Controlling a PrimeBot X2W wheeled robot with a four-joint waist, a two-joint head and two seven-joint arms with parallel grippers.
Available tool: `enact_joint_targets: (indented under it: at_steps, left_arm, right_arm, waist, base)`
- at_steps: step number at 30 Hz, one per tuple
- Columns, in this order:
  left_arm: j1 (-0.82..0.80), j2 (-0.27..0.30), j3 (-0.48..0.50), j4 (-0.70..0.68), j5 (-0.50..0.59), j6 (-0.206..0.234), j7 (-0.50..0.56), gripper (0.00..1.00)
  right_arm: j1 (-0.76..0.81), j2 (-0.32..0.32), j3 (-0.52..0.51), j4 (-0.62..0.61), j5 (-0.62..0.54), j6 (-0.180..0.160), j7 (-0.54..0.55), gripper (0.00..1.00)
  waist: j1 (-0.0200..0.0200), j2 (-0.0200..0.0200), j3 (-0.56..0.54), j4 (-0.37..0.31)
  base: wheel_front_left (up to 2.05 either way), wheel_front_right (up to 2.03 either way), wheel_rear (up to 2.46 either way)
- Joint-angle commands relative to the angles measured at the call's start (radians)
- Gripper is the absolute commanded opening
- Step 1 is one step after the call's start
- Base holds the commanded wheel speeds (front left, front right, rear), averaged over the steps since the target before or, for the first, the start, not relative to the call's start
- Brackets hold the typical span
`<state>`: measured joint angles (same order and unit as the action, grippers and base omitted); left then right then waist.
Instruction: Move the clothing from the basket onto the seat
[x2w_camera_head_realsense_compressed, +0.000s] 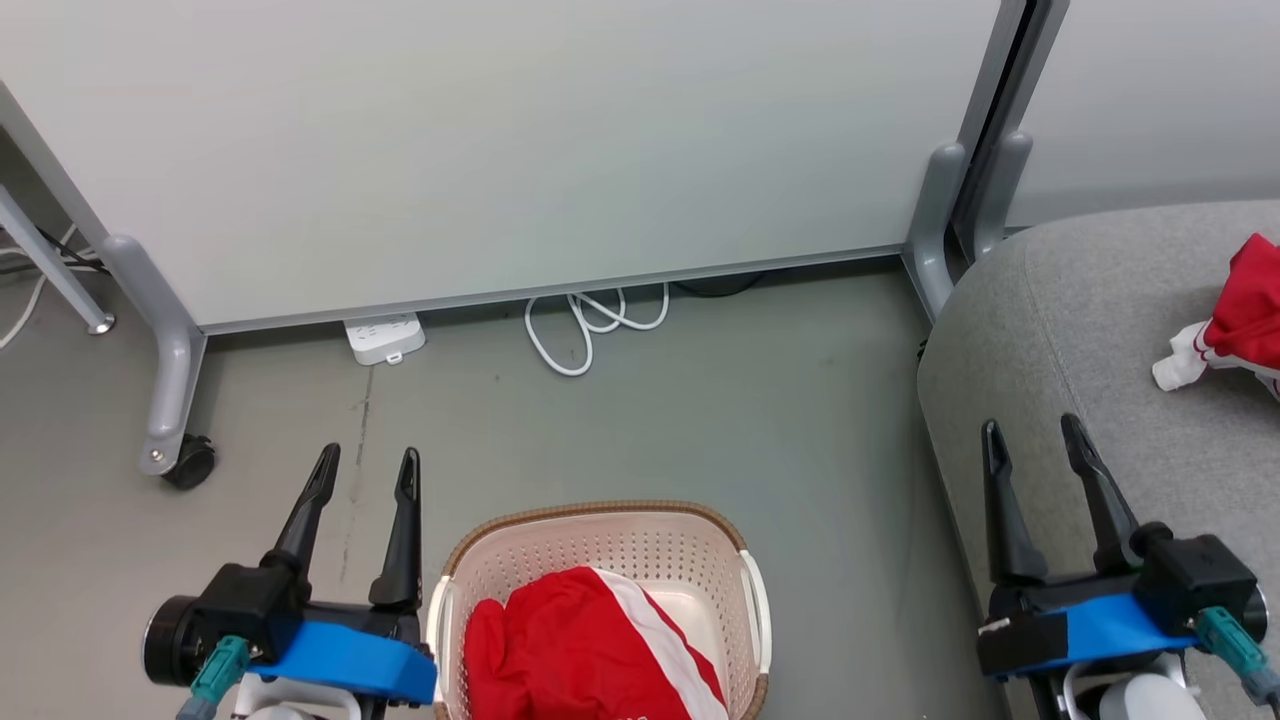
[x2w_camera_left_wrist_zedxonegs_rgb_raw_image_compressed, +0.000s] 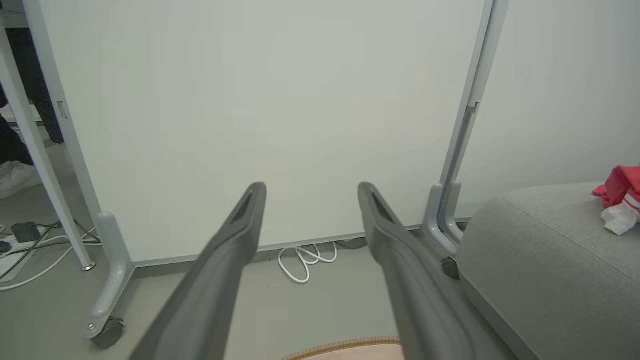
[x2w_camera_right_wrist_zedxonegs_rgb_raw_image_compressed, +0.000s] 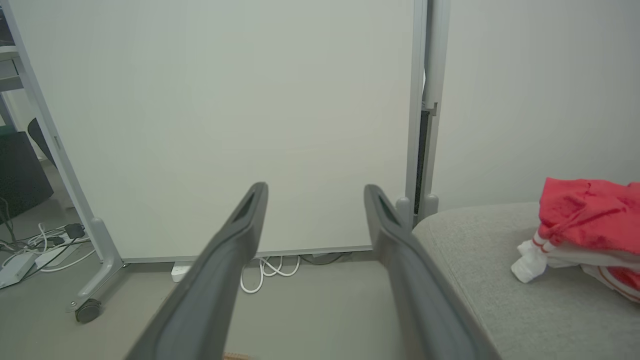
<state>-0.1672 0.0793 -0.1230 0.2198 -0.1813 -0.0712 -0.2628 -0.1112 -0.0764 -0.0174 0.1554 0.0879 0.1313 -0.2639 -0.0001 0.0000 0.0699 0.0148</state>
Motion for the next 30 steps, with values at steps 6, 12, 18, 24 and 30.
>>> enact_joint_targets:
  at_steps: [6, 12, 18, 24, 30]
  left_arm:
    - [0.048, -0.014, 0.036, 0.006, 0.023, -0.018, -0.003, 1.00]
    - [0.070, -0.020, 0.054, 0.012, 0.036, -0.028, -0.003, 1.00]
    - [0.080, -0.024, 0.067, 0.017, 0.045, -0.036, -0.003, 1.00]
    - [0.081, -0.027, 0.074, 0.019, 0.051, -0.038, -0.003, 1.00]
    - [0.074, -0.028, 0.075, 0.024, 0.054, -0.043, -0.003, 1.00]
  right_arm:
    - [0.063, 0.015, -0.013, 0.012, 0.012, -0.001, -0.001, 1.00]
    - [0.089, 0.021, -0.015, 0.020, 0.014, -0.001, -0.001, 1.00]
    - [0.098, 0.024, -0.017, 0.025, 0.018, -0.001, -0.001, 1.00]
    - [0.097, 0.026, -0.018, 0.029, 0.019, -0.001, -0.001, 1.00]
    - [0.091, 0.026, -0.019, 0.030, 0.020, -0.001, -0.001, 1.00]
  waist:
    - [0.0001, 0.0000, -0.033, 0.009]
    - [0.0001, 0.0000, -0.054, 0.015]
    - [0.0001, 0.0000, -0.065, 0.017]
    - [0.0001, 0.0000, -0.070, 0.017]
    - [0.0001, 0.0000, -0.065, 0.015]
  base:
    - [0.00, 0.00, 0.00]
    - [0.00, 0.00, 0.00]
    - [0.00, 0.00, 0.00]
    - [0.00, 0.00, 0.00]
    - [0.00, 0.00, 0.00]
